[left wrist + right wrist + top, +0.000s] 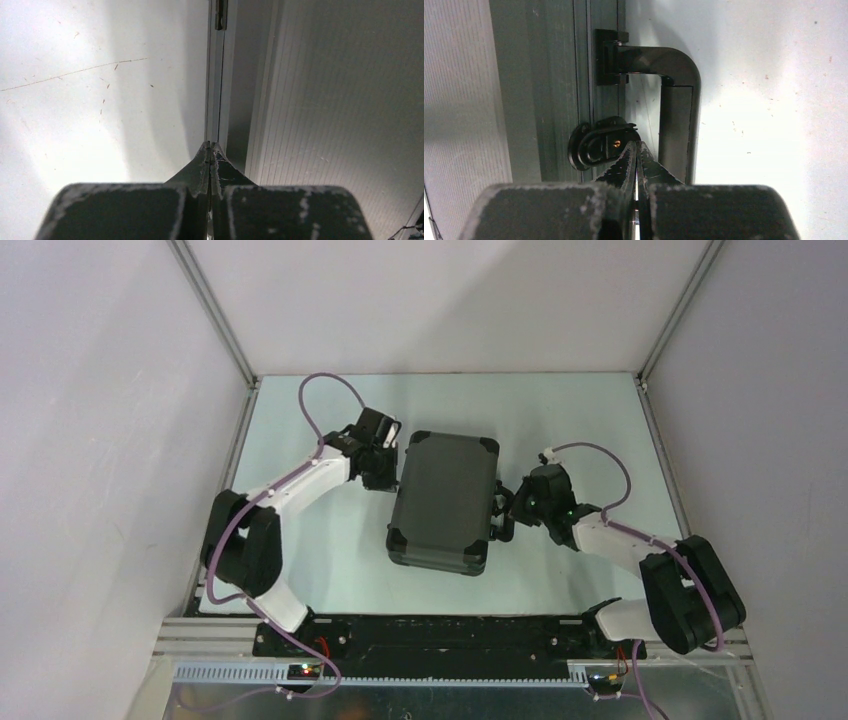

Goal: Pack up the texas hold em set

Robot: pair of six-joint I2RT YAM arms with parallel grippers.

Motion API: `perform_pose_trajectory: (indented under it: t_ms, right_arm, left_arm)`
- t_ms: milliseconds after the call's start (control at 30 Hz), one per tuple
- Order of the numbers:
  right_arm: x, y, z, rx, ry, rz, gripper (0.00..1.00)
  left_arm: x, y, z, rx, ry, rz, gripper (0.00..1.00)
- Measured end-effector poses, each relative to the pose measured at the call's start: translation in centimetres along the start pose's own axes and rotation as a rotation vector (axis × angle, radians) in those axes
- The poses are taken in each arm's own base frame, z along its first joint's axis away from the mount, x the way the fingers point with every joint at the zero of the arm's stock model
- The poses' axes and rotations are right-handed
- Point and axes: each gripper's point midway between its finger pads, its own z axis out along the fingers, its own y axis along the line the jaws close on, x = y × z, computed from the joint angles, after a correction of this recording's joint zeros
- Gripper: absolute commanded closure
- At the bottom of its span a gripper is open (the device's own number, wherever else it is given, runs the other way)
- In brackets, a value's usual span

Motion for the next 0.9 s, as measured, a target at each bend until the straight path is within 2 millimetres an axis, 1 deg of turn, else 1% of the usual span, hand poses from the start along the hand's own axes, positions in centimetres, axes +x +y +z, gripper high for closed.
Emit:
perform_pose_trajectory:
  t_ms: [133,300,900]
  right_arm:
    - [0.4,0.1,0.2,-0.004,0.023,-0.004,1.0]
    - [1.8,-0.3,0.9,0.008,0.075,-0.006,1.0]
    - [2.3,-0.3,1.8,0.02,0.136,-0.024,1.0]
  left_arm:
    - [0.4,0.1,0.7,-0.009,0.023,-0.005,1.0]
    - [0.7,-0.2,0.9,-0.001,0.032,0.003,1.0]
    - [1.3,-0.5,1.5,-0.035,0.056,0.061,1.0]
